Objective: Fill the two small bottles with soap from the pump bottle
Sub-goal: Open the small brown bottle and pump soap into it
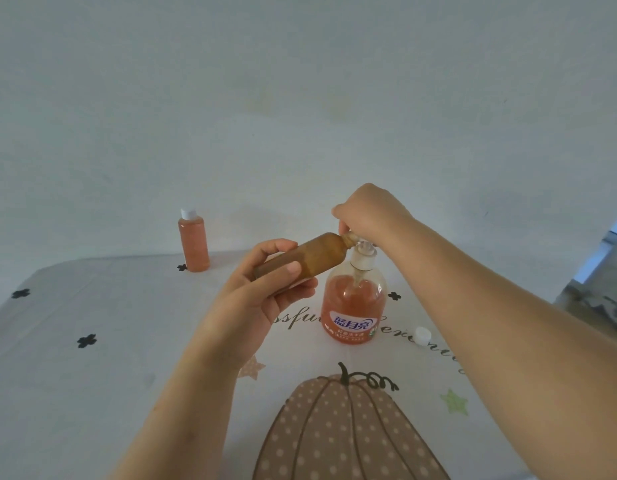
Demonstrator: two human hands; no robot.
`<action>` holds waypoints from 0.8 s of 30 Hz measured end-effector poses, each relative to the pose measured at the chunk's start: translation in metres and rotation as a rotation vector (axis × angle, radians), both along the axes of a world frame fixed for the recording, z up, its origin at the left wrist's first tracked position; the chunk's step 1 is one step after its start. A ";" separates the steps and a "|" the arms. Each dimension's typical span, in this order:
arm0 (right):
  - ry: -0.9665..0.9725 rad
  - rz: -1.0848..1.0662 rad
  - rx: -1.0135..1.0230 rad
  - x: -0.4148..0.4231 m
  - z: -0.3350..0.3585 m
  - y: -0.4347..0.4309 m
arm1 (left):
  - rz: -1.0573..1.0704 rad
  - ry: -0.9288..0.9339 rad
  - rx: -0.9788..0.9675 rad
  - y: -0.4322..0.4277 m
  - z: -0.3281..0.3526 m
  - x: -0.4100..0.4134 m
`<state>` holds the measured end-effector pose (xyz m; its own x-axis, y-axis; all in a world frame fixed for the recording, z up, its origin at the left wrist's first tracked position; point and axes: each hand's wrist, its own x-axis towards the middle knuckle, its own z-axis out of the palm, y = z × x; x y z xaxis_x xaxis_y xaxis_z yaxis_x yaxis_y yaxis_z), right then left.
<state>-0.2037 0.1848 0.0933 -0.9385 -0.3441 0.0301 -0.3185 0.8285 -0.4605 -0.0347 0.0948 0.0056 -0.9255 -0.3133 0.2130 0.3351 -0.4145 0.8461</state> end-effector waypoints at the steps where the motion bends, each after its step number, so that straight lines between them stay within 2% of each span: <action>1: 0.011 0.005 -0.010 -0.001 -0.001 0.000 | 0.002 -0.007 0.004 -0.001 -0.001 -0.001; 13: 0.022 0.029 -0.050 -0.001 -0.014 0.001 | 0.017 -0.050 -0.007 -0.006 -0.004 -0.005; 24: 0.150 0.044 0.048 0.017 0.007 0.011 | 0.017 -0.026 0.032 0.000 -0.002 0.001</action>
<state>-0.1870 0.1955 0.1006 -0.9087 -0.3891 0.1513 -0.4172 0.8321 -0.3655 -0.0333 0.0951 0.0039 -0.9250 -0.3356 0.1780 0.3201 -0.4361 0.8411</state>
